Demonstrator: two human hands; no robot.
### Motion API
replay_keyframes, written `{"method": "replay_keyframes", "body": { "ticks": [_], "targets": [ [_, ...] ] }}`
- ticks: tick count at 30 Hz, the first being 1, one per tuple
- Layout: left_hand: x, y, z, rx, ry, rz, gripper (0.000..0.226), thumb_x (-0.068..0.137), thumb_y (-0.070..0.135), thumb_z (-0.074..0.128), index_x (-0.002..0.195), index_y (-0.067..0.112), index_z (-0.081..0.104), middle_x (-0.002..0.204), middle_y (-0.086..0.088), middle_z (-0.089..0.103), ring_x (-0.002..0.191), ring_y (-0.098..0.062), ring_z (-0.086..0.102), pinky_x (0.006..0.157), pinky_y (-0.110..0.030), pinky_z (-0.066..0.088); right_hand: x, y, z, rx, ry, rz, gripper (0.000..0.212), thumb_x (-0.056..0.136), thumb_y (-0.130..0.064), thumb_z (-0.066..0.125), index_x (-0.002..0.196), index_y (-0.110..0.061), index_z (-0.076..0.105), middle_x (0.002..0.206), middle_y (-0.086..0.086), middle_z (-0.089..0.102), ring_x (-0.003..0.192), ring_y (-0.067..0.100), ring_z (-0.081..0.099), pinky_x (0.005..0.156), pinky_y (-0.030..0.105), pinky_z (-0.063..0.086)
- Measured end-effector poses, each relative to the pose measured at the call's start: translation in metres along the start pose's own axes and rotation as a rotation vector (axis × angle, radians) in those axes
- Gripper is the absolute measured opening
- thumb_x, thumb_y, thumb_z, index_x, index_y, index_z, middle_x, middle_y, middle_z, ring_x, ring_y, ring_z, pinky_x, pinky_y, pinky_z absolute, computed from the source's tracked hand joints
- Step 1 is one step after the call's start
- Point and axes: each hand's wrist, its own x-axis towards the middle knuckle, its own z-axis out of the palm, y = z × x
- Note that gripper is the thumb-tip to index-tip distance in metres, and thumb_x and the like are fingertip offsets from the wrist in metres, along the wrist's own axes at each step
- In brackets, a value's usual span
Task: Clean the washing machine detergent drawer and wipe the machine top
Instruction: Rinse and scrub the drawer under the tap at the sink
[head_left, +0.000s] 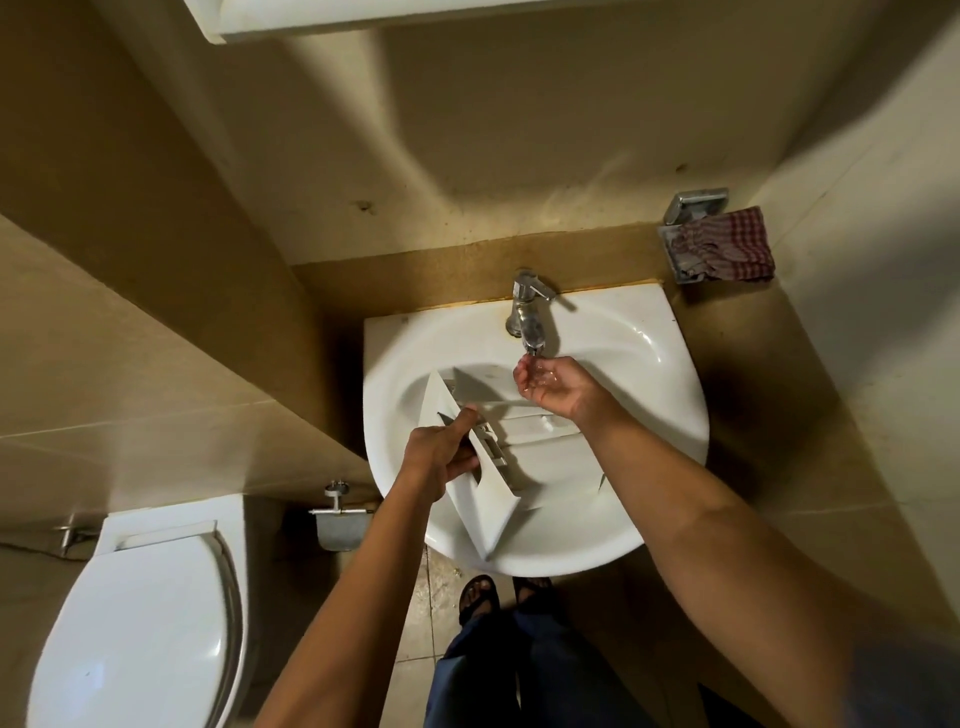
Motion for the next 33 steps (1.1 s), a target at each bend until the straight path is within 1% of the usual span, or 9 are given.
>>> {"method": "replay_keyframes", "body": {
  "ticks": [5, 9, 11, 14, 17, 20, 22, 27, 33],
  "targets": [
    [0.001, 0.0, -0.003, -0.02, -0.034, -0.008, 0.029, 0.085, 0.033, 0.073, 0.084, 0.005, 0.067, 0.097, -0.02, 0.071, 0.086, -0.03, 0.069, 0.06, -0.027, 0.056, -0.036, 0.045, -0.008, -0.378, -0.112, -0.084, 0.016, 0.092, -0.003, 0.05, 0.086, -0.001, 0.065, 0.078, 0.009, 0.07, 0.075, 0.018, 0.065, 0.067, 0.025, 0.057],
    [0.002, 0.001, -0.004, -0.018, -0.034, -0.003, 0.038, 0.084, 0.034, 0.074, 0.097, -0.001, 0.067, 0.092, -0.018, 0.071, 0.077, -0.026, 0.069, 0.051, -0.024, 0.055, -0.047, 0.094, -0.031, -0.847, -0.131, -0.603, 0.024, 0.1, -0.012, 0.045, 0.111, -0.004, 0.064, 0.106, 0.006, 0.07, 0.099, 0.015, 0.064, 0.088, 0.024, 0.049],
    [0.004, 0.0, -0.006, -0.013, -0.038, -0.014, 0.045, 0.083, 0.036, 0.075, 0.105, -0.003, 0.067, 0.092, -0.017, 0.072, 0.078, -0.027, 0.071, 0.052, -0.025, 0.056, -0.048, 0.106, -0.053, -1.276, -0.182, -0.853, 0.033, 0.101, -0.013, 0.043, 0.13, -0.006, 0.055, 0.129, 0.005, 0.06, 0.12, 0.015, 0.055, 0.103, 0.024, 0.041],
    [0.004, 0.0, -0.007, -0.02, -0.041, -0.019, 0.051, 0.082, 0.036, 0.075, 0.11, -0.005, 0.065, 0.095, -0.02, 0.071, 0.074, -0.028, 0.069, 0.049, -0.025, 0.054, -0.055, 0.104, -0.077, -1.779, -0.294, -1.11, 0.049, 0.101, -0.011, 0.041, 0.149, -0.011, 0.03, 0.152, 0.003, 0.034, 0.14, 0.01, 0.027, 0.116, 0.015, 0.015],
    [0.0, -0.001, -0.005, -0.033, -0.061, 0.004, 0.044, 0.087, 0.033, 0.071, 0.11, -0.004, 0.066, 0.093, -0.019, 0.07, 0.072, -0.028, 0.067, 0.046, -0.024, 0.053, -0.06, 0.081, -0.108, -2.123, -0.204, -1.165, 0.052, 0.103, -0.021, 0.035, 0.152, -0.022, 0.017, 0.158, -0.005, 0.016, 0.144, 0.006, 0.009, 0.119, 0.023, 0.002],
    [-0.002, -0.001, -0.005, -0.043, -0.08, 0.02, 0.04, 0.089, 0.032, 0.069, 0.108, -0.003, 0.065, 0.089, -0.017, 0.07, 0.071, -0.027, 0.067, 0.045, -0.023, 0.053, -0.06, 0.055, -0.141, -2.145, 0.221, -0.883, 0.049, 0.104, -0.033, 0.021, 0.152, -0.026, 0.016, 0.159, -0.007, 0.01, 0.147, 0.01, 0.004, 0.12, 0.039, 0.006],
    [-0.002, -0.002, -0.005, -0.045, -0.075, 0.025, 0.039, 0.089, 0.032, 0.069, 0.106, -0.003, 0.065, 0.09, -0.017, 0.07, 0.07, -0.025, 0.067, 0.045, -0.023, 0.053, -0.057, 0.055, -0.136, -2.119, 0.348, -0.724, 0.049, 0.105, -0.029, 0.02, 0.153, -0.018, 0.013, 0.16, 0.001, 0.005, 0.148, 0.014, -0.001, 0.12, 0.035, -0.004],
    [0.004, -0.008, -0.005, -0.007, -0.006, 0.063, 0.033, 0.085, 0.033, 0.073, 0.089, 0.001, 0.066, 0.097, -0.02, 0.071, 0.08, -0.028, 0.069, 0.052, -0.025, 0.058, -0.05, 0.096, -0.104, -1.946, 0.236, -0.804, 0.049, 0.105, -0.028, 0.024, 0.152, -0.014, 0.018, 0.16, 0.0, 0.008, 0.147, 0.011, -0.001, 0.116, 0.025, -0.011],
    [0.003, -0.01, -0.002, -0.039, -0.017, 0.045, 0.034, 0.086, 0.03, 0.073, 0.095, -0.003, 0.066, 0.09, -0.018, 0.071, 0.073, -0.026, 0.069, 0.056, -0.026, 0.06, -0.062, 0.055, -0.119, -2.041, 0.04, -0.848, 0.046, 0.104, -0.028, 0.03, 0.15, -0.024, 0.026, 0.157, -0.01, 0.02, 0.144, 0.003, 0.014, 0.119, 0.025, 0.006]
  ]
}}
